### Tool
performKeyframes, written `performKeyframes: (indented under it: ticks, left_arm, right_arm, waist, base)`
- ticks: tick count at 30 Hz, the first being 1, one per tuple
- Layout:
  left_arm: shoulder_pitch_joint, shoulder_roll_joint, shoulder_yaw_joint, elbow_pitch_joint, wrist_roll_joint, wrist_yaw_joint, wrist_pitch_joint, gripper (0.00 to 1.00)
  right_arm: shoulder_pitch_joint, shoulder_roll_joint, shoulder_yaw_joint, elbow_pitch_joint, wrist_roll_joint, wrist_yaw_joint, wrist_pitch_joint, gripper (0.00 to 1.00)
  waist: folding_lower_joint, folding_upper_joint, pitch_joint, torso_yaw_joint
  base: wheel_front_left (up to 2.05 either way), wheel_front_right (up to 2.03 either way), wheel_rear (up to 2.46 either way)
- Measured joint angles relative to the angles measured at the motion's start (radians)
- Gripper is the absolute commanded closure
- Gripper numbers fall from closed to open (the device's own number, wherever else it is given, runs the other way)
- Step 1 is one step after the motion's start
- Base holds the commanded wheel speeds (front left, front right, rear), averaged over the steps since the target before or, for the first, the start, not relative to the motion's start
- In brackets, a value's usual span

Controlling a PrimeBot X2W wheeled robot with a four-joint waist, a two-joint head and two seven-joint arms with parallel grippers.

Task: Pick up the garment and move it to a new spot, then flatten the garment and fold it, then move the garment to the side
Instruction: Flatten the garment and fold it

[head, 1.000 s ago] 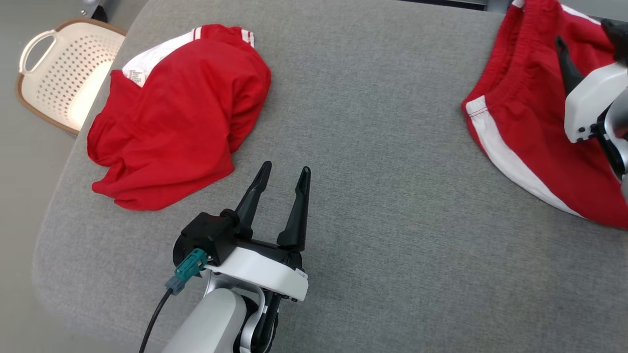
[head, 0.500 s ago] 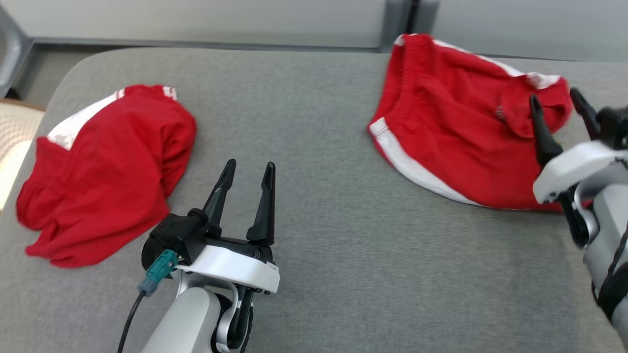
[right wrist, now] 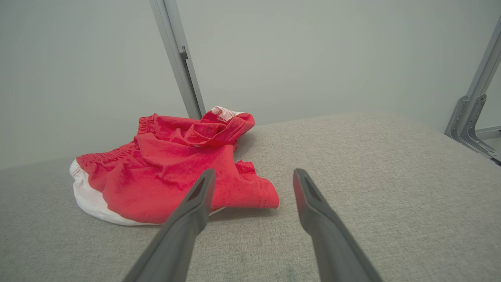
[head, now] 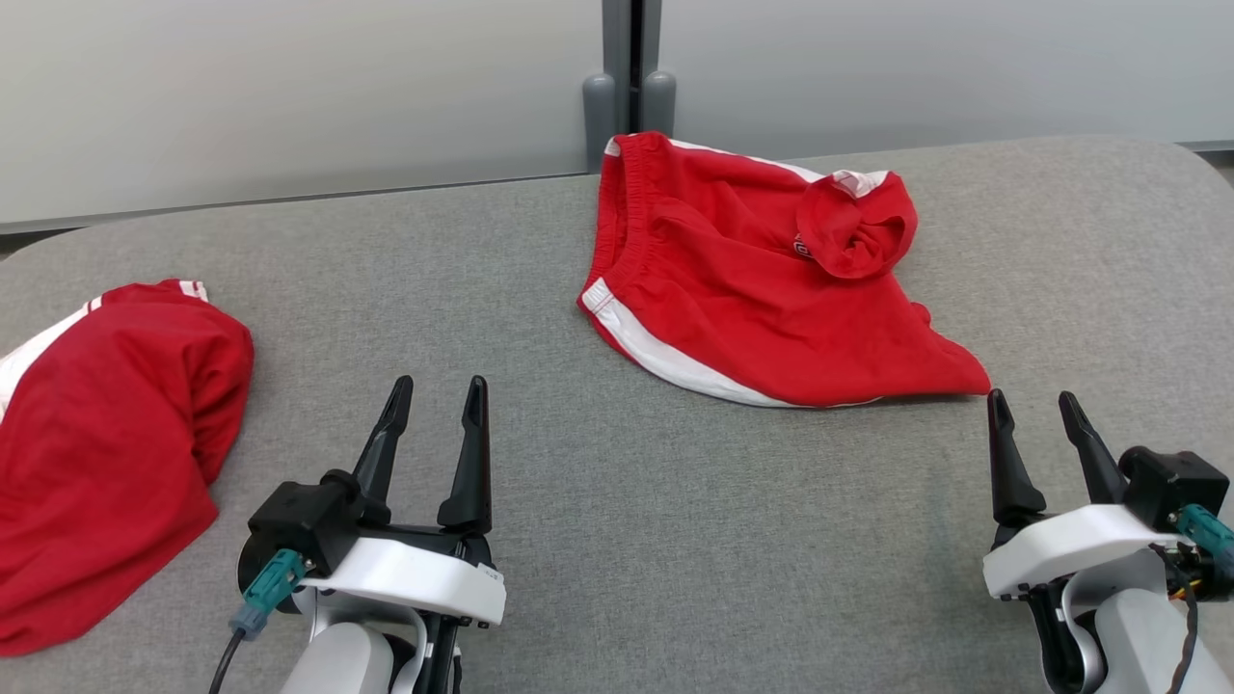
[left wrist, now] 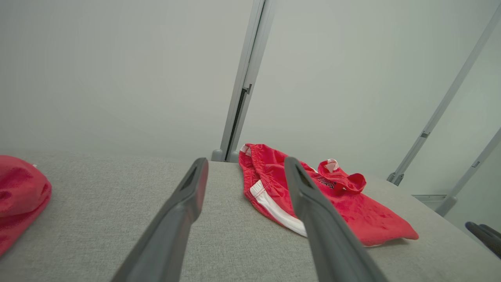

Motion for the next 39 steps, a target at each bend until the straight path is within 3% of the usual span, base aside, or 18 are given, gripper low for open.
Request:
performKeyframes:
  ticks: [10,28,29,30,31,39]
  left_arm:
    - [-0.004,0.0,-0.02,0.01,0.01,-0.016,0.0,0.0]
    - [-0.042,0.001,-0.058,0.003,-0.002,-0.015,0.0,0.0]
    - [-0.042,0.001,-0.057,0.002,-0.001,-0.015,0.0,0.0]
    - [-0.042,0.001,-0.057,0.002,0.0,-0.016,0.0,0.0]
    - [-0.042,0.0,-0.056,0.003,0.002,-0.016,0.0,0.0]
    - [-0.043,0.0,-0.061,0.003,0.002,-0.016,0.0,0.0]
  right_arm:
    - [0.019,0.03,-0.063,-0.039,-0.041,0.0,0.027,0.0]
    - [-0.131,-0.063,-0.086,0.069,-0.065,0.0,0.153,0.0]
    - [-0.138,-0.063,-0.086,0.078,-0.062,0.0,0.158,0.03]
    - [-0.144,-0.064,-0.086,0.087,-0.059,0.0,0.164,0.69]
    - [-0.149,-0.067,-0.084,0.096,-0.059,0.0,0.166,1.0]
    - [-0.175,-0.088,-0.079,0.121,-0.06,0.0,0.147,1.0]
  waist:
    - [0.0,0.0,0.016,0.017]
    - [0.0,0.0,0.123,0.158]
    - [0.0,0.0,0.127,0.163]
    - [0.0,0.0,0.13,0.168]
    - [0.0,0.0,0.133,0.172]
    - [0.0,0.0,0.135,0.185]
  base:
    - [0.0,0.0,0.0]
    - [0.0,0.0,0.0]
    - [0.0,0.0,0.0]
    - [0.0,0.0,0.0]
    - [0.0,0.0,0.0]
    - [0.0,0.0,0.0]
